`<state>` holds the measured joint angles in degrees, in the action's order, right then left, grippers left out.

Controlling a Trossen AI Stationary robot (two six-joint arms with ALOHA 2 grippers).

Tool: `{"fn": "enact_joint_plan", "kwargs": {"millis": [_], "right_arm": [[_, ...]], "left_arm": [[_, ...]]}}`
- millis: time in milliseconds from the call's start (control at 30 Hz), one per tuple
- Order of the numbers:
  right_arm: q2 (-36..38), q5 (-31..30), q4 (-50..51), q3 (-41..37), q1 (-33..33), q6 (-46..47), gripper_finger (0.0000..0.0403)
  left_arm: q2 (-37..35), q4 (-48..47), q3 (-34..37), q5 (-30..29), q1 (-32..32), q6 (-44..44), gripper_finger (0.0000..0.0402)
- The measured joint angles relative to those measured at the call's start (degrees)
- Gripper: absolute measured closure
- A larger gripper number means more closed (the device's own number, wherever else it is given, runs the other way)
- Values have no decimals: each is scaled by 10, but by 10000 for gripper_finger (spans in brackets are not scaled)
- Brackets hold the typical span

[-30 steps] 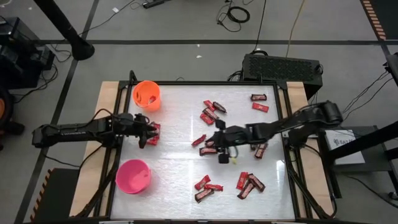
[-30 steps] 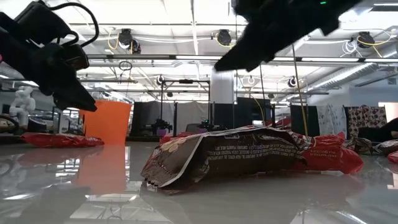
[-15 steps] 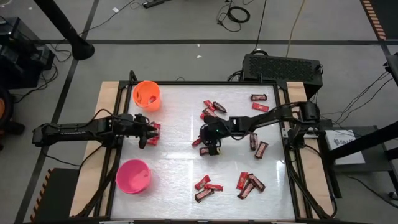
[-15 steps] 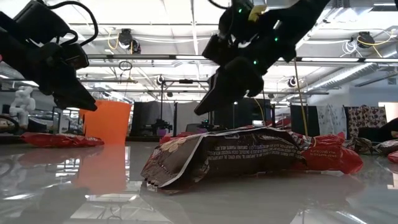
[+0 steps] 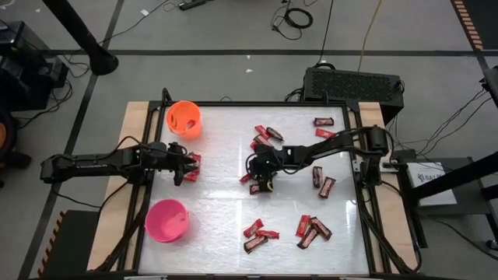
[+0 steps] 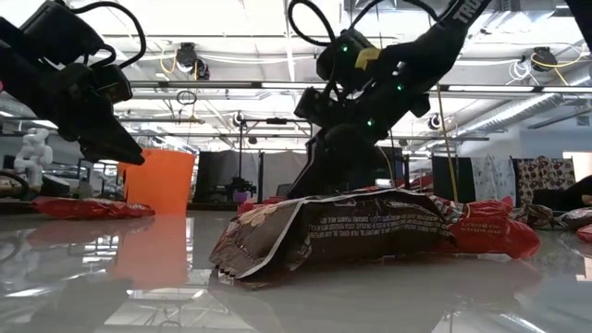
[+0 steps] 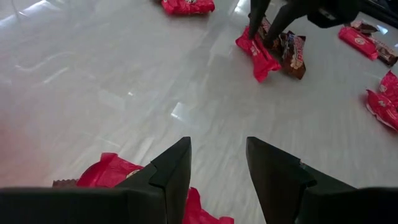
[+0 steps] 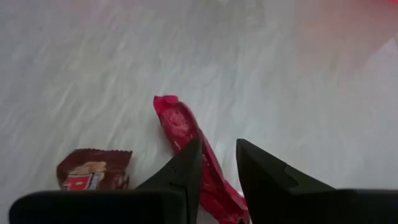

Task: Sort candy by brand, put in halloween buckets
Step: Put the red chocolate bar into the pink bucket

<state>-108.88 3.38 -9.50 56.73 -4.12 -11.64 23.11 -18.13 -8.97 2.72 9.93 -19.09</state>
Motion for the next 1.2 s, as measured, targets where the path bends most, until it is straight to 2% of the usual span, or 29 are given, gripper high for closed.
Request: {"fn": "enact_joint_plan", "kwargs": {"millis": [200, 400, 533, 900, 1100, 1200], "right_arm": [[-4, 0, 0, 0, 0, 3, 319], [-4, 0, 0, 0, 0, 6, 394], [-5, -1, -43, 0, 8, 31, 399], [-4, 0, -294, 0, 70, 25, 402], [-3, -5, -287, 0, 85, 15, 402], [-3, -44, -246, 0, 74, 36, 395]], "left_arm": [[0, 0, 0, 0, 0, 0, 240], [0, 0, 0, 0, 0, 2, 240], [0, -5, 0, 0, 0, 5, 240], [0, -5, 0, 0, 0, 6, 240], [0, -5, 0, 0, 0, 15, 240], [0, -5, 0, 0, 0, 15, 240]]}}
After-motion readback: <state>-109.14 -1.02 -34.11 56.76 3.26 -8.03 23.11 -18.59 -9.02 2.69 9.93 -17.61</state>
